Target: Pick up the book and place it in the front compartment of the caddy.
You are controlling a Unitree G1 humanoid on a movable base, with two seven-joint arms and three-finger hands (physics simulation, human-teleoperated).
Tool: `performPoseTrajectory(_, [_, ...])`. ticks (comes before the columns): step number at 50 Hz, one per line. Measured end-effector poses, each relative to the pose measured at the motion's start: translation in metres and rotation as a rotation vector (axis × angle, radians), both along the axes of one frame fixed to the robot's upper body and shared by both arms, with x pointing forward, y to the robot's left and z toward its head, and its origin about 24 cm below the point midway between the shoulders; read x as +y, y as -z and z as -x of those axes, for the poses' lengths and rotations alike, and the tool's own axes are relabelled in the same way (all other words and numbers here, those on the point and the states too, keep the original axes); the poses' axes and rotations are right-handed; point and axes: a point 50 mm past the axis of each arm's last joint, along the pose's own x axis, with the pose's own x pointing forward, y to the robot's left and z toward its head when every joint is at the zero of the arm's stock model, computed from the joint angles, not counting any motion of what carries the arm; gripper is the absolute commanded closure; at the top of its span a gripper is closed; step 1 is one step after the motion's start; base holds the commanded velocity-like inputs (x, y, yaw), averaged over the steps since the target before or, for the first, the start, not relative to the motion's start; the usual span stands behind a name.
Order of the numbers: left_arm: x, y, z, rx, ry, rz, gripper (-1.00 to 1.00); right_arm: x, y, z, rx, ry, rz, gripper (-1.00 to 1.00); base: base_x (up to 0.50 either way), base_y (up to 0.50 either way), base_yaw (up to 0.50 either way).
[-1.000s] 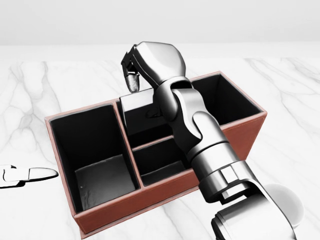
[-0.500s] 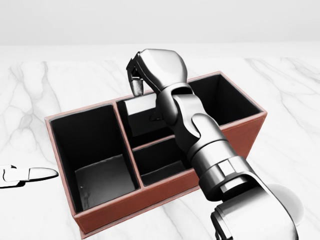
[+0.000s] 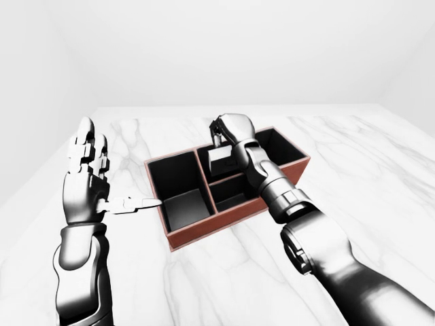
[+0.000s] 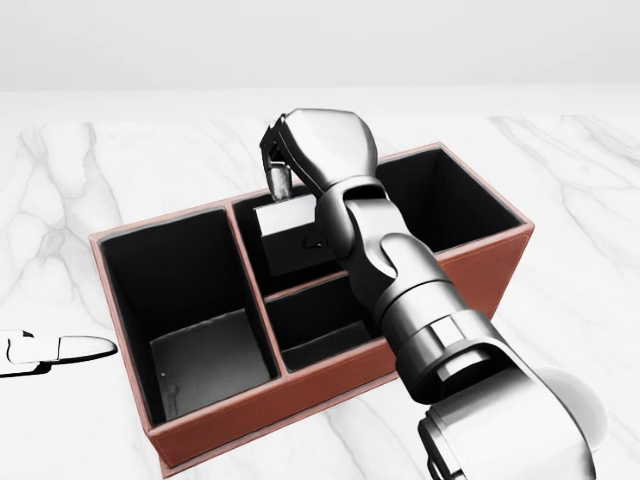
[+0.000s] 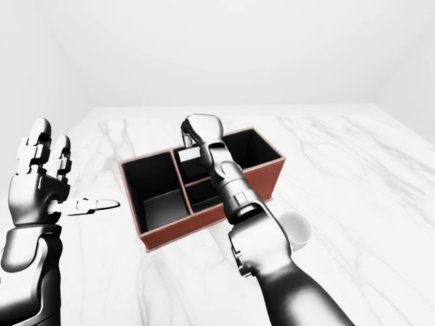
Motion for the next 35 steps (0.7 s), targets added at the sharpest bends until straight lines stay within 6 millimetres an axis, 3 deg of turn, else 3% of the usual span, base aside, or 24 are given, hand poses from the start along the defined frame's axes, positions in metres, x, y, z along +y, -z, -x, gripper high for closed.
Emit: performPoseTrajectory(35, [-0.0017,-0.0005,0.0005,-0.003,0.004,-0.003,-0.99,0.0033,0.0025,-0.0003,-0.016,0.020,-0.013,1.00,0.00,0.00,0.00])
